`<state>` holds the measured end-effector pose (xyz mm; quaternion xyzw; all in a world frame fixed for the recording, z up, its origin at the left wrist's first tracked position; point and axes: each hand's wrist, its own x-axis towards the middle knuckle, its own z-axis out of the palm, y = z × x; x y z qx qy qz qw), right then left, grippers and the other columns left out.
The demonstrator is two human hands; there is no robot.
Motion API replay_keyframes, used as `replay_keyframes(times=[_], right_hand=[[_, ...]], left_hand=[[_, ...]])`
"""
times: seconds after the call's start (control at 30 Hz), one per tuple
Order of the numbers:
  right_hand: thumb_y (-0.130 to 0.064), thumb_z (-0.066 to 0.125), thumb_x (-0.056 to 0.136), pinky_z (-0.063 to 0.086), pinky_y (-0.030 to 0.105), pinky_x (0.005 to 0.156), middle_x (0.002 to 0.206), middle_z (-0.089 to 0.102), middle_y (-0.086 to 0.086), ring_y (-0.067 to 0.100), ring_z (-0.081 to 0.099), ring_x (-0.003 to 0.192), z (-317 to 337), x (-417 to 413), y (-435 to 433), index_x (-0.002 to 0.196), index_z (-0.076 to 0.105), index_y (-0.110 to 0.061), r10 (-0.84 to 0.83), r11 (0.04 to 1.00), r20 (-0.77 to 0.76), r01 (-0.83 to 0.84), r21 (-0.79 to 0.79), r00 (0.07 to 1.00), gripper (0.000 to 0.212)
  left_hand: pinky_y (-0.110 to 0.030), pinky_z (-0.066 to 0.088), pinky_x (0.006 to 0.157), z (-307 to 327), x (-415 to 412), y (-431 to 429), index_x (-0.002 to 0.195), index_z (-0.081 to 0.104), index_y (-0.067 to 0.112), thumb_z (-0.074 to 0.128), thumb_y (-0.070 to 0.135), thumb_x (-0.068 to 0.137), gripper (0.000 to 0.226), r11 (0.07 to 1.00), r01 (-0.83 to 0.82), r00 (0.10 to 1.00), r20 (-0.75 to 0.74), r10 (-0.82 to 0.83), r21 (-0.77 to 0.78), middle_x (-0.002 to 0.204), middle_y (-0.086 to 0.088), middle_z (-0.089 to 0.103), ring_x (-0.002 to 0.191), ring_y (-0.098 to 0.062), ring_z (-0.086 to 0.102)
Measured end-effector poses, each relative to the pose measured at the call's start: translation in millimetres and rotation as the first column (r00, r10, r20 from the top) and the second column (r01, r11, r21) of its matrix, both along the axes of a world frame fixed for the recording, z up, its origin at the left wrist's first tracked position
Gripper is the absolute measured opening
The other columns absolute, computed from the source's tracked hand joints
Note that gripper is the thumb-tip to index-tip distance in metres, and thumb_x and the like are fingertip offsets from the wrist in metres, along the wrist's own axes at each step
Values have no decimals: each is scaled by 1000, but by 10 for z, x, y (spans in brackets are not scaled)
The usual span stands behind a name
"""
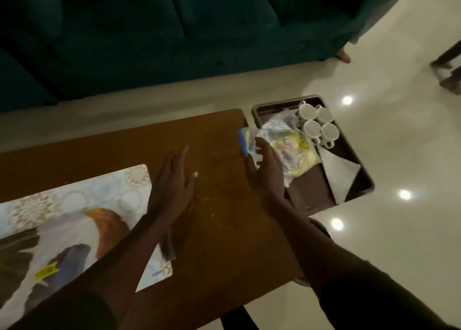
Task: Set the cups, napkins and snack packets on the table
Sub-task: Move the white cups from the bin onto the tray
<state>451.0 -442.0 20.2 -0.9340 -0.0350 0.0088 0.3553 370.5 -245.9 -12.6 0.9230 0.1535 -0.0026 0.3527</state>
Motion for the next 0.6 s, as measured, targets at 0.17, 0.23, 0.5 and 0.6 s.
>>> replay_keyframes(times=[0.17,0.23,0.5,0.6], right_hand=[[-13,60,85,52,36,88,126,60,7,24,60,109,3,645,-1113,133,48,-13,-82,995,102,87,-47,991,50],[-11,63,81,51,40,90,126,59,10,29,58,112,-70,927,-1533,131,48,-11,-182,981,50,184,-56,982,52],[-21,69,78,40,36,88,124,54,15,35,48,118,-457,1832,-2493,123,47,-5,-150,949,-176,92,-301,973,52],[-20,74,76,43,42,91,132,52,16,35,48,121,-590,1954,-2545,132,41,-7,-114,963,-216,55,-265,970,66]], left_hand=[[-44,42,105,37,796,-1052,149,30,17,57,23,94,62,994,90,992,90,-84,-69,153,-10,36,137,-30,40],[-39,47,97,32,1131,-1432,148,32,18,58,22,93,61,987,151,980,136,-143,-49,152,-9,39,134,-28,44],[-41,43,105,-164,2237,-2588,151,24,16,62,19,89,73,963,268,960,85,-265,-23,153,-11,34,141,-27,34],[-41,44,100,-302,2489,-2817,151,22,14,65,19,87,77,961,274,960,57,-276,29,151,-13,36,135,-30,39]])
